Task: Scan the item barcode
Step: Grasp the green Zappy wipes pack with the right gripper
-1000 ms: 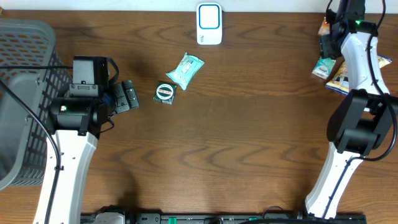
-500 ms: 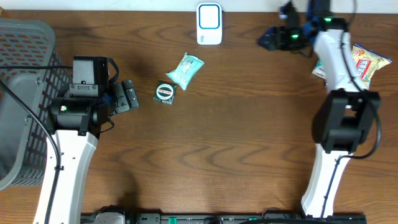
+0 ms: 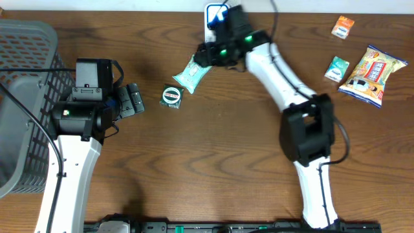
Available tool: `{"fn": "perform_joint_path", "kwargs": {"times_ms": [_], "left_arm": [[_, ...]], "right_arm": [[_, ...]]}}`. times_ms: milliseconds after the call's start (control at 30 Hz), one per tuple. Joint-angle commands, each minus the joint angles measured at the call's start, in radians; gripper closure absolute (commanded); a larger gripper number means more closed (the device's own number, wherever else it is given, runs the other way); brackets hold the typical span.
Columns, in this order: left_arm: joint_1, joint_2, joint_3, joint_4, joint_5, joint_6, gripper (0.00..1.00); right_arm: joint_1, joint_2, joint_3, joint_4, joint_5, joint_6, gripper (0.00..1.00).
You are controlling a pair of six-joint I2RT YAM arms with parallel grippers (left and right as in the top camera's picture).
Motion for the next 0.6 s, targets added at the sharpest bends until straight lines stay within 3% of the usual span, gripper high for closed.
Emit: {"fn": "perform_joint_path", "kwargs": {"times_ms": [0, 167, 333, 567], "left_arm": [[0.003, -0.004, 0.005, -0.004, -0.013, 0.005, 0.02], [0.003, -0.004, 0.005, -0.004, -0.013, 0.005, 0.02], [0.003, -0.004, 0.005, -0.004, -0.013, 0.005, 0.02], [0.003, -0.004, 0.005, -0.004, -0.013, 0.005, 0.02]], "right_arm": [[0.087, 0.048, -0.008, 0.016, 0.229, 0.153, 0.33], [0.158, 0.076, -0.008, 0.032, 0.465, 0.164, 0.40], [0.198, 0.124, -0.008, 0.022, 0.562, 0.163, 0.39], [0.185, 0.132, -0.007, -0.125, 0.762, 0.164, 0.39]]}}
